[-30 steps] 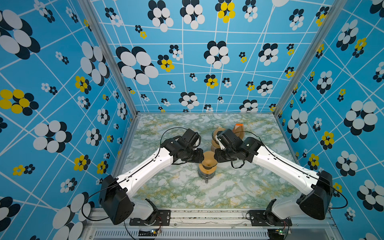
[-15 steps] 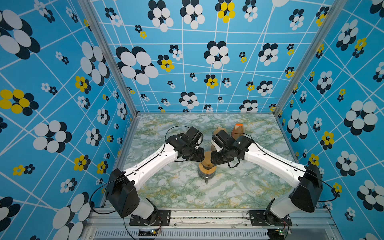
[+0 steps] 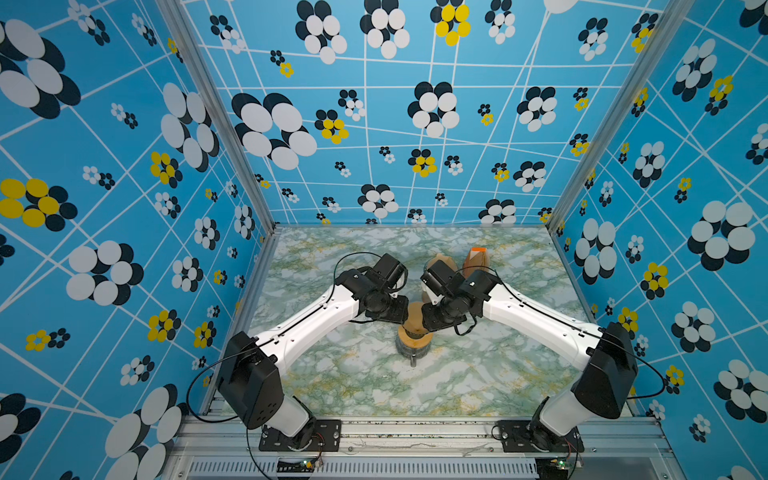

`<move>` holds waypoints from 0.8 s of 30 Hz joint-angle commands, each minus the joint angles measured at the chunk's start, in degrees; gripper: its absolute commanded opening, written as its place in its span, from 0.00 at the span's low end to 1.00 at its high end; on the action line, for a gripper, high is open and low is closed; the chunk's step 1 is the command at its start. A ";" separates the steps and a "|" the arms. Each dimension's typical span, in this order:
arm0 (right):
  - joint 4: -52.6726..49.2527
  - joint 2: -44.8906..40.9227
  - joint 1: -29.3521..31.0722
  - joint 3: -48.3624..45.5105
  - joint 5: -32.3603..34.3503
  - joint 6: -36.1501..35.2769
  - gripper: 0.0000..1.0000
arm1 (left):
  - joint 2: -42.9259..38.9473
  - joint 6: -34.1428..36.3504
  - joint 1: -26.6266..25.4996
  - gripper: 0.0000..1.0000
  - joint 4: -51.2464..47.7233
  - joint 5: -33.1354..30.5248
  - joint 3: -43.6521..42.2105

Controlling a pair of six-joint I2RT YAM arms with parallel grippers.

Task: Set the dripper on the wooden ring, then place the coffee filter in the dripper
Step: 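Pinch the tan filter rim against the green dripper with both grippers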

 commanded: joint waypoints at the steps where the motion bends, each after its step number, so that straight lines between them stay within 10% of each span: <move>1: -1.32 0.75 -0.40 0.94 1.04 -0.79 0.45 | 1.03 0.23 0.46 0.50 0.29 -0.85 0.27; 24: -0.85 1.94 -0.47 0.87 0.95 -1.12 0.43 | 1.40 -0.77 0.04 0.49 2.04 -1.17 -2.67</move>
